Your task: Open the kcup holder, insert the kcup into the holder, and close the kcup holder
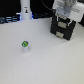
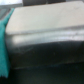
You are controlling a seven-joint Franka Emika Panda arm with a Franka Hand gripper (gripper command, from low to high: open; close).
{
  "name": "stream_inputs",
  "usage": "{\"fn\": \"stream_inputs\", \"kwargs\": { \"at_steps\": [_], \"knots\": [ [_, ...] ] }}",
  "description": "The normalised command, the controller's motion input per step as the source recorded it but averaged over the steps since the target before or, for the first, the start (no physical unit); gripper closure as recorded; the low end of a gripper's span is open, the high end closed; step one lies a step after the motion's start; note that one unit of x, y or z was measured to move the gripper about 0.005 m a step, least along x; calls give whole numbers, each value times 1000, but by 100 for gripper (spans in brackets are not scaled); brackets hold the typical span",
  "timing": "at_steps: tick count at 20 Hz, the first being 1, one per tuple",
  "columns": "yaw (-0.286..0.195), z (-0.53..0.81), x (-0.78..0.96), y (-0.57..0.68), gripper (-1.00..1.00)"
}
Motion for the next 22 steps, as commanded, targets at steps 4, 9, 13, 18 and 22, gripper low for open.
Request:
{"fn": "stream_inputs", "kwargs": {
  "at_steps": [4,9,13,18,22],
  "knots": [
    [-23,199,575,-33,100],
    [-65,325,817,-154,100],
    [-50,232,663,-95,100],
    [-81,341,849,-215,100],
    [-91,317,854,-241,100]
  ]
}}
